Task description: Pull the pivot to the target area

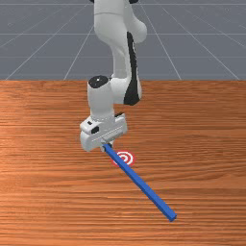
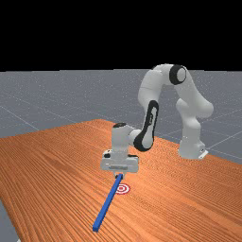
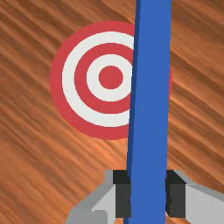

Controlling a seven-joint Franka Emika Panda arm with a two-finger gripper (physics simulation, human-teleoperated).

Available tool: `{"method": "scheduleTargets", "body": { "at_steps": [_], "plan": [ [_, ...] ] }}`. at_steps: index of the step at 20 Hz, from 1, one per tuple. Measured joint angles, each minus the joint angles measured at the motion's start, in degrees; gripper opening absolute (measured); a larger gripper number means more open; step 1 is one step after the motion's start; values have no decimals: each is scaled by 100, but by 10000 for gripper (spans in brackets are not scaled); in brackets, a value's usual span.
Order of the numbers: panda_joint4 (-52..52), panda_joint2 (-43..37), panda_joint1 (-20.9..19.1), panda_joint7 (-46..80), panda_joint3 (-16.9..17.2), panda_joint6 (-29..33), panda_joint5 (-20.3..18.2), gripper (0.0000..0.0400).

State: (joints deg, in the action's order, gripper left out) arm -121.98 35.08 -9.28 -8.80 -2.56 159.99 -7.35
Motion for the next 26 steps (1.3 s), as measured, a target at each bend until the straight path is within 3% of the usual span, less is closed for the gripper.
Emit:
{"method": "scheduleTargets", "body": {
  "at_steps": [2, 3, 4, 8, 9, 10, 11, 13, 14, 15, 16, 26],
  "plan": [
    [-57, -23, 277, 721, 179, 98, -193, 94],
    [-100, -43, 67, 607, -51, 79, -416, 94],
    [-124, -27, -454, 94, -554, -82, -798, 97],
    [-689, -271, -910, -296, -932, 128, -1069, 98],
    [-834, -415, -138, 456, -169, 218, -514, 95],
    [-943, -465, -159, 436, -182, 257, -527, 94],
    [-1179, -506, 533, 927, 479, 681, -194, 96],
    [-1256, -476, 1274, 1453, 1182, 684, 151, 102],
    [-1317, -630, 979, 1294, 903, 641, 96, 96],
    [-1437, -723, 935, 1240, 848, 722, 47, 95],
    [-1553, -834, 100, 729, 19, 730, -521, 95],
    [-2331, -1156, -81, 896, -76, 1166, -883, 98]
  ]
}}
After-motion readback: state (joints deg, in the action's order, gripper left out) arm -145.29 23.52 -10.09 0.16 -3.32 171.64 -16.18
